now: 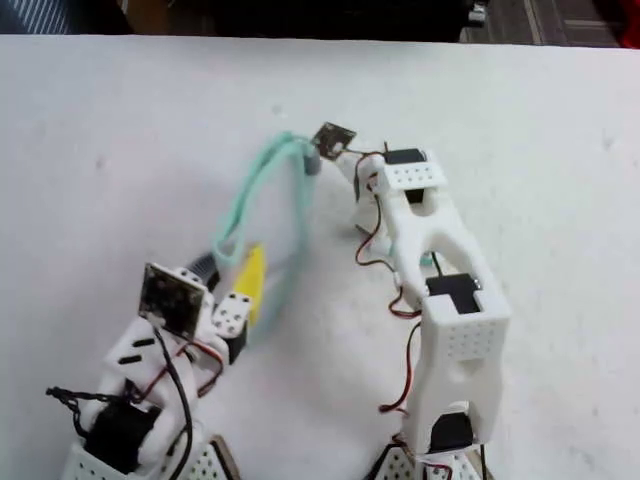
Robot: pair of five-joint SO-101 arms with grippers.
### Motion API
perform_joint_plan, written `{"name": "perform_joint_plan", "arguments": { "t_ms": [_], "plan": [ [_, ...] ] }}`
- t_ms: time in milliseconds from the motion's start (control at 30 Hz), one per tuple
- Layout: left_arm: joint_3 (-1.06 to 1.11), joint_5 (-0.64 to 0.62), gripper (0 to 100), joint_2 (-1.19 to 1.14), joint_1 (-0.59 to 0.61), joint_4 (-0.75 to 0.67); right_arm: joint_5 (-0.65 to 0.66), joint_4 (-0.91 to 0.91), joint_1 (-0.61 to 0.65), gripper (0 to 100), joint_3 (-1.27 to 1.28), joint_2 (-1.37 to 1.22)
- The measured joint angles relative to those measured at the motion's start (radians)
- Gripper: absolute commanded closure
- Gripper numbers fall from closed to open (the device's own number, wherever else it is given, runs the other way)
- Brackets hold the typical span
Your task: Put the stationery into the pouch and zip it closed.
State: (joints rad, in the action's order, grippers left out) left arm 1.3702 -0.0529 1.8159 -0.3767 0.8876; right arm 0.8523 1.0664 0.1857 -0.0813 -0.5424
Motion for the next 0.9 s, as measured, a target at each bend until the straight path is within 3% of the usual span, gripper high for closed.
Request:
{"name": "perform_joint_plan", "arguments": {
  "t_ms": [167, 533, 800, 900],
  "plan": [
    [0.0, 0.005, 97, 0.0, -0.064, 0.0, 0.0, 0.002, 0.0, 98.2, -0.006, -0.006],
    [0.035, 0.005, 97, 0.014, -0.071, -0.014, 0.0, 0.003, -0.008, 98.2, -0.008, -0.006],
    [0.04, 0.005, 97, 0.014, -0.071, -0.028, -0.152, -0.02, -0.038, 98.2, -0.052, -0.02],
    [0.04, 0.005, 97, 0.014, -0.071, -0.028, -0.167, 0.052, -0.063, 98.2, -0.138, -0.017]
  ]
}}
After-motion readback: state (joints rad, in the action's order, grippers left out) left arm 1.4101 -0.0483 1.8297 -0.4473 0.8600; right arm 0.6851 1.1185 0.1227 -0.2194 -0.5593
